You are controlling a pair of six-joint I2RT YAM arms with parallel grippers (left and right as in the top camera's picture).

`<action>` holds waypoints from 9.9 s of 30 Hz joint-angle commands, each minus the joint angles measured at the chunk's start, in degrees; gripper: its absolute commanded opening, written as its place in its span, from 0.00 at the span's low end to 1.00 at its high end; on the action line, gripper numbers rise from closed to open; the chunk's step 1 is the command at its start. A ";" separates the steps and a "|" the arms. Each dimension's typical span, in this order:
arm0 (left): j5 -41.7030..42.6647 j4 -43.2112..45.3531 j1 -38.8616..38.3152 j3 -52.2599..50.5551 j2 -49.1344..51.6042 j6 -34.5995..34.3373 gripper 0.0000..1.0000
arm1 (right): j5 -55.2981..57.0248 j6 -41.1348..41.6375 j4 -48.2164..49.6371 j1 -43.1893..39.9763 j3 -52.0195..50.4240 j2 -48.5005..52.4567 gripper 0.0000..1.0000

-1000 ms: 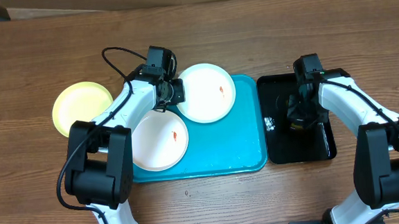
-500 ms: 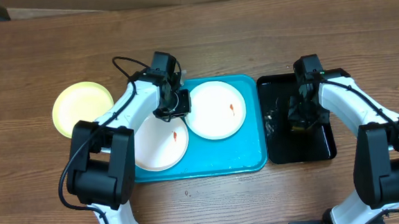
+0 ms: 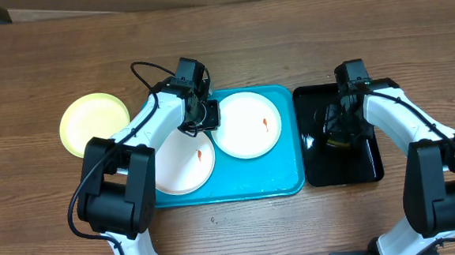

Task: Clean dirty plates on tray and stack at the side
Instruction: 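Grasp the sponge in the black tray with the right gripper, then carry the sponge onto the white plate and scrub it, then return the sponge to the black tray with the right gripper, then lift the white plate left and stack it on the yellow plate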

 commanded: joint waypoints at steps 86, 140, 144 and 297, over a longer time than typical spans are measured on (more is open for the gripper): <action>-4.94 -0.55 -0.70 -0.04 0.50 -0.90 0.11 | -5.90 -7.39 -8.26 -1.92 7.08 -2.43 0.04; -4.66 1.77 -2.36 -0.04 0.50 -0.85 0.05 | 2.03 -13.35 -4.02 21.55 22.53 7.69 0.04; -4.68 1.73 -2.36 -0.04 0.50 -0.85 0.05 | -0.79 -13.35 -3.52 21.57 22.53 10.78 0.04; 12.63 -10.47 43.78 -0.07 -10.19 6.45 0.66 | -14.49 -8.33 -14.27 -7.76 36.92 12.66 1.00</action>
